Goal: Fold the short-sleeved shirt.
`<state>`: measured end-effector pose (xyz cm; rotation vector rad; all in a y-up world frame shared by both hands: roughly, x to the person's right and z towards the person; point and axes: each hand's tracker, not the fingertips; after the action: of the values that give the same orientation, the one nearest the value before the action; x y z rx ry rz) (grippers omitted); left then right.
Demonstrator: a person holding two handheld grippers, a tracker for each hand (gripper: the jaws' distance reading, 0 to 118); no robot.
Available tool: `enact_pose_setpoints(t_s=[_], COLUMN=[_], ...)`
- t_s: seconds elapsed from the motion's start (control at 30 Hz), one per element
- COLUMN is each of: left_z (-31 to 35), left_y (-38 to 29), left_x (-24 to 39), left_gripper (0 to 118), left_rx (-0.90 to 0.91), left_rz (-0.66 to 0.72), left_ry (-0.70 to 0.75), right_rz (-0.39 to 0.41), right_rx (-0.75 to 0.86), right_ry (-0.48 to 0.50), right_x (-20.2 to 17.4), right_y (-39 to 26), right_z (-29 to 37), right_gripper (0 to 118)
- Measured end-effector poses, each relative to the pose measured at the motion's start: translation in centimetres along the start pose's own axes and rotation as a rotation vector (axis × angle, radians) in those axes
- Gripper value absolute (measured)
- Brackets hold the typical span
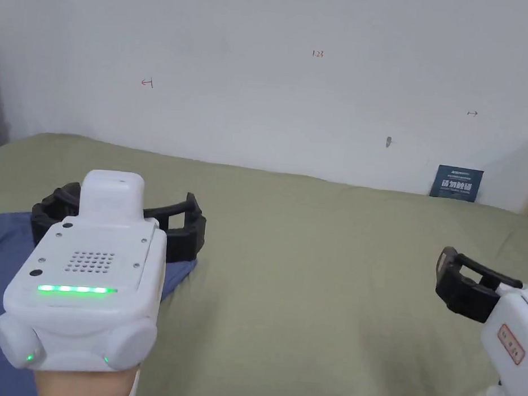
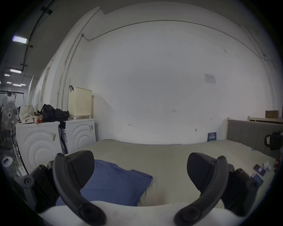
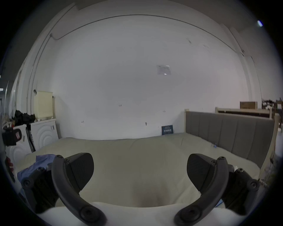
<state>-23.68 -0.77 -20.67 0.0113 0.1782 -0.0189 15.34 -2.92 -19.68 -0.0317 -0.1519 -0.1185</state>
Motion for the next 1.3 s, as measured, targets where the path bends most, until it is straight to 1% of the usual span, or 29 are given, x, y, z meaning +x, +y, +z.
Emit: enact_pose_setpoints(t_s=[0.03,0.07,0.1,0.2,0.3,0.37,0.53,0.67,0.73,0.77,0.8,0.83,0.87,0.9,0.93,0.97,1.03,1.13,1.2,1.3], left_z=[-0.3,-0.5,-0.5,-0.6,-0.6,-0.6,-0.6,-0.4,-0.1,0.1,0.2,0.4,0.7,0.6,0.7,0.9,1.0,0.9,1.6,3.7], left_y=[-0.6,-1.0,-1.2,-1.4,-1.1,-0.8,-0.8,-1.3,-1.6,-1.7,-1.8,-2.0,-2.2,-2.3,-2.5,-2.5,-2.1,-1.7,-0.6,0.2], left_x=[-0.1,-0.1,-0.1,0.5,0.4,0.2,-0.2,-0.2,-0.2,-0.2,-0.3,-0.3,-0.2,-0.2,-0.2,-0.5,-1.2,-3.1,-5.4,-9.2], left_gripper=[118,118,118,118,118,118,118,118,118,118,115,98,54,1,1,1,1,1,1,1], left_rx=[-0.025,-0.051,-0.072,-0.078,-0.073,-0.06,-0.066,-0.092,-0.105,-0.109,-0.113,-0.116,-0.108,-0.104,-0.128,-0.104,-0.125,-0.144,-0.144,-0.132], left_rz=[-0.007,0.001,0.0,-0.02,0.002,0.018,0.016,0.012,0.019,0.021,0.023,0.022,0.015,-0.013,-0.061,-0.009,0.038,0.037,0.048,0.071], left_ry=[-0.025,-0.082,-0.102,-0.086,-0.087,-0.082,-0.075,-0.067,-0.052,-0.04,-0.032,-0.043,-0.043,-0.031,0.015,-0.004,-0.024,0.002,0.04,0.14], right_rz=[0.024,0.03,0.041,0.068,0.084,0.111,0.156,0.154,0.165,0.173,0.185,0.206,0.212,0.209,0.194,0.179,0.173,0.185,0.177,0.156], right_rx=[-0.012,-0.014,-0.019,0.004,0.025,0.02,0.002,-0.022,-0.049,-0.046,-0.042,-0.037,-0.052,-0.063,-0.062,-0.078,-0.087,-0.094,-0.096,-0.095], right_ry=[-0.005,-0.008,-0.01,-0.035,-0.015,-0.017,-0.012,0.003,0.006,-0.003,-0.006,-0.011,-0.014,-0.011,-0.017,0.004,0.013,0.065,0.142,0.265], right_x=[0.0,0.0,-0.1,-0.4,-0.5,-0.8,-1.3,-1.5,-1.9,-1.9,-2.0,-2.1,-2.2,-2.1,-1.9,-1.9,-2.1,-3.8,-6.1,-10.6], right_y=[-0.4,-0.7,-0.9,-0.9,-0.2,0.1,0.1,-0.1,-0.3,-0.5,-0.6,-0.8,-1.0,-1.3,-1.3,-1.4,-1.4,-0.5,0.0,0.1], right_z=[0.0,0.1,0.1,0.3,0.6,0.5,0.5,0.6,0.7,0.9,1.0,1.2,1.1,1.0,1.3,1.5,1.7,1.6,1.2,0.6], right_gripper=[118,118,118,118,118,118,118,117,113,104,74,40,4,0,0,0,0,0,0,0])
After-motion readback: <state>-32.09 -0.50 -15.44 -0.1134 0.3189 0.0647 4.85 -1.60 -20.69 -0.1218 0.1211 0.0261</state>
